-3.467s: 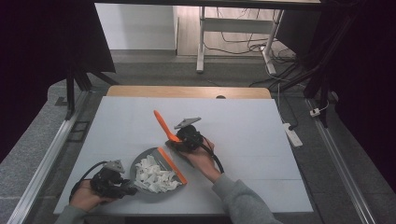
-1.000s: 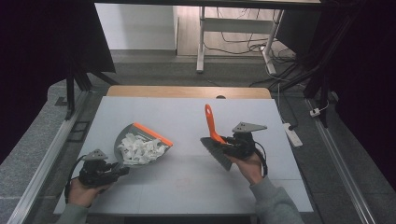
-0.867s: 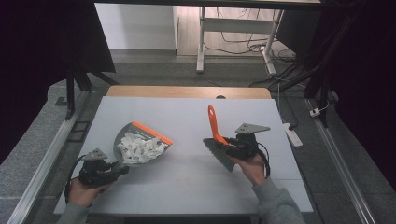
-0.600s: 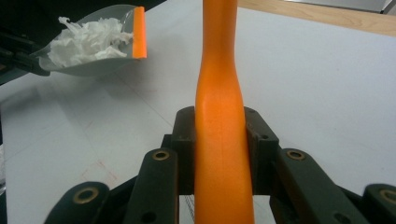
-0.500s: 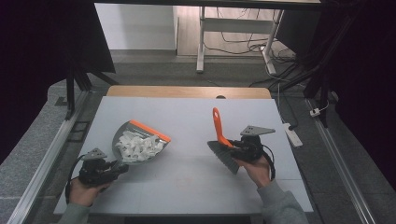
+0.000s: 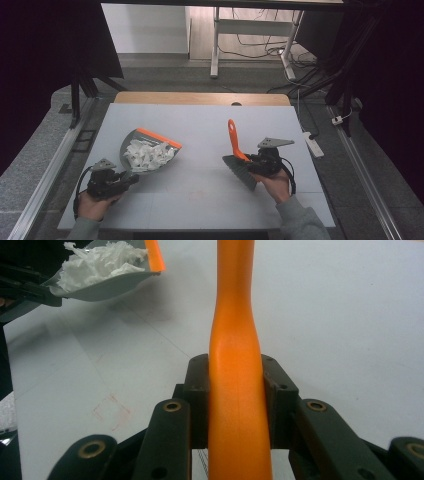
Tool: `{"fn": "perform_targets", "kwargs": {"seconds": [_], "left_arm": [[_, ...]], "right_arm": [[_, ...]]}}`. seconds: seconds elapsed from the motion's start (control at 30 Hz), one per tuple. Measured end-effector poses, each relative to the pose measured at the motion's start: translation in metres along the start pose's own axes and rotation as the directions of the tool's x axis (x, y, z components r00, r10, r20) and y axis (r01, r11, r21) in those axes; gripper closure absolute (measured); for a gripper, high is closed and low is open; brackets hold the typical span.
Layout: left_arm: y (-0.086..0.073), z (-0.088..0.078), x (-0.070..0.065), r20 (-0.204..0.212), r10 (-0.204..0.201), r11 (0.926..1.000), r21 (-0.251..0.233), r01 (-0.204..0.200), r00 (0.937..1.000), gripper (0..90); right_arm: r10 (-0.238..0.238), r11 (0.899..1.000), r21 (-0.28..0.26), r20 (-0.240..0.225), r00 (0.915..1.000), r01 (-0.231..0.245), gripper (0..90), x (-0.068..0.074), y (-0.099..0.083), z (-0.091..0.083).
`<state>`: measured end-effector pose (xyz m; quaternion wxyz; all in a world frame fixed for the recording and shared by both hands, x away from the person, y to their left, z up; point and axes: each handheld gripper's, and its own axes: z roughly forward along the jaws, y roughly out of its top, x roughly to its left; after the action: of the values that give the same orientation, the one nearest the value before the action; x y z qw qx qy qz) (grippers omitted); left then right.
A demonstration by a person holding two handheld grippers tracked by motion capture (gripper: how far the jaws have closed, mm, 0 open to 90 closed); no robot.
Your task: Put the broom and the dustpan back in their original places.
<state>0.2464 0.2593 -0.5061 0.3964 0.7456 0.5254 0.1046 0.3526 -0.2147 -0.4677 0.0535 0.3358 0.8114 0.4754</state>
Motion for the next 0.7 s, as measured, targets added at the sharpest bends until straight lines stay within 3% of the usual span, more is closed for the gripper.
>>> {"fn": "perform_targets", "kwargs": {"seconds": [0.13, 0.37, 0.53, 0.7], "left_arm": [[-0.001, 0.002, -0.002, -0.026, -0.011, 0.9999, 0.002, 0.011, 0.9996, 61.5], [0.001, 0.009, -0.005, -0.084, -0.071, 0.9974, 0.000, 0.071, 0.9939, 61.5], [0.000, 0.016, -0.003, -0.127, -0.131, 0.9914, -0.009, 0.131, 0.9833, 61.5], [0.001, 0.023, -0.003, -0.161, -0.185, 0.9827, -0.034, 0.182, 0.9694, 61.5]], "right_arm": [[0.025, 1.000, -0.009, -0.015, 0.9996, -0.025, 70.2, -0.001, -0.002, -0.002], [0.067, 0.998, -0.001, -0.021, 0.9975, -0.067, 70.2, -0.007, -0.007, -0.008], [0.120, 0.992, 0.033, -0.006, 0.9928, -0.119, 70.2, -0.013, -0.012, -0.007], [0.126, 0.991, 0.045, -0.023, 0.9917, -0.125, 70.2, -0.014, -0.013, -0.006]]}}
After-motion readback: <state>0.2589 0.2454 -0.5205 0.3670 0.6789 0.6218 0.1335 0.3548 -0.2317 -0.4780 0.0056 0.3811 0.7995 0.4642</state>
